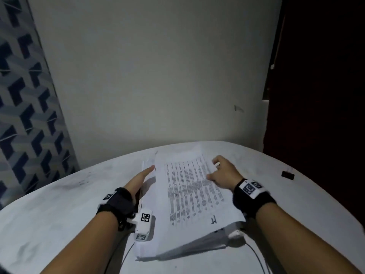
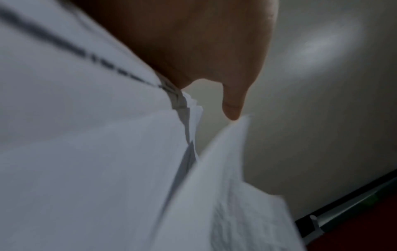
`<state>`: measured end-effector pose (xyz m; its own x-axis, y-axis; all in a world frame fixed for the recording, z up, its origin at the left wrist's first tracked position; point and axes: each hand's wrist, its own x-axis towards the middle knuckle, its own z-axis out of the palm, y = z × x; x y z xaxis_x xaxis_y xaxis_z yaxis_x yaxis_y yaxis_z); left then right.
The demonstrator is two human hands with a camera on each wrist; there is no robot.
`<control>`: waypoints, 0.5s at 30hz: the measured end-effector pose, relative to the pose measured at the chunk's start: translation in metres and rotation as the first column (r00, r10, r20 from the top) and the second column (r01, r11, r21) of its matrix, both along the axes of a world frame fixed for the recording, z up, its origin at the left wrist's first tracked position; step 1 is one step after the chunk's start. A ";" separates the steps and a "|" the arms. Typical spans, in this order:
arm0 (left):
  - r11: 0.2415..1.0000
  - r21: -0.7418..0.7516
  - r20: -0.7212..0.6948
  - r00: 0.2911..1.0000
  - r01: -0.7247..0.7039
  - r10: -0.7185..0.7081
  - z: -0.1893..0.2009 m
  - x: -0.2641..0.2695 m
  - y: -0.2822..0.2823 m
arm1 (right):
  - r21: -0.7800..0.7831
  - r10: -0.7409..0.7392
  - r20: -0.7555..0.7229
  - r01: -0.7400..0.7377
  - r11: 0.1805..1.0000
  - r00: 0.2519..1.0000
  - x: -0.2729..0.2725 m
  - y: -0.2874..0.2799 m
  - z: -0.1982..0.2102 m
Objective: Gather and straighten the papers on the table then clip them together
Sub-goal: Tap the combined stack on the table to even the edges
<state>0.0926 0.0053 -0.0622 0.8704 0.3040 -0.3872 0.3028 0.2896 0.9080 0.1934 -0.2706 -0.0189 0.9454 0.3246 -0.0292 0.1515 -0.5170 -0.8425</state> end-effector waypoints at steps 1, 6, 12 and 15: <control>0.999 0.030 -0.018 1.000 0.014 -0.013 -0.001 -0.002 0.002 | -0.032 -0.001 -0.018 0.001 0.999 1.000 0.000 0.010 -0.008; 0.966 0.256 -0.020 0.999 0.038 -0.035 -0.011 0.000 -0.003 | -0.210 -0.025 -0.012 0.022 0.977 1.000 -0.001 0.028 -0.027; 0.991 0.114 0.232 0.972 -0.075 0.047 0.012 -0.002 -0.021 | 0.170 -0.024 -0.303 0.078 0.982 0.953 0.012 0.002 -0.021; 0.963 0.258 0.320 0.947 -0.081 -0.006 0.042 -0.002 -0.022 | 0.519 0.275 -0.421 -0.020 0.855 0.865 0.024 -0.015 -0.019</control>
